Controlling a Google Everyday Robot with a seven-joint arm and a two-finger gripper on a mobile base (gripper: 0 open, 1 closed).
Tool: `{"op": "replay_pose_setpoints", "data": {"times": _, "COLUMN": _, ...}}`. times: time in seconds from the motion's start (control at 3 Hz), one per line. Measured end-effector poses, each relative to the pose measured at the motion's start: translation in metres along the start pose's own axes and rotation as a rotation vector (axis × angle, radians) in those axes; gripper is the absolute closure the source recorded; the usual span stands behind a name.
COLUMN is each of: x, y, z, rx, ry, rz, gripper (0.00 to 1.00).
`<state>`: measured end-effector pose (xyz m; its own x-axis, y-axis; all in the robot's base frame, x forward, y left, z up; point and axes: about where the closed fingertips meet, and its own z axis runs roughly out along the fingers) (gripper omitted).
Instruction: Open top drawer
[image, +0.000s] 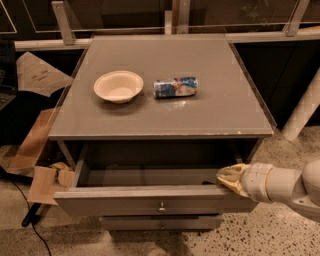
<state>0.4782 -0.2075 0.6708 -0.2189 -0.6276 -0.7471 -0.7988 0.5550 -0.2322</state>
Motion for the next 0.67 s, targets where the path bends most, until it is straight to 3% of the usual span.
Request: {"op": "replay_pose_setpoints", "data": {"times": 0.67, "x": -0.0017, "y": -0.0012, "z": 0.0029, "rx": -0.024, "ry": -0.026, "rz": 0.007, "gripper": 0.58}}
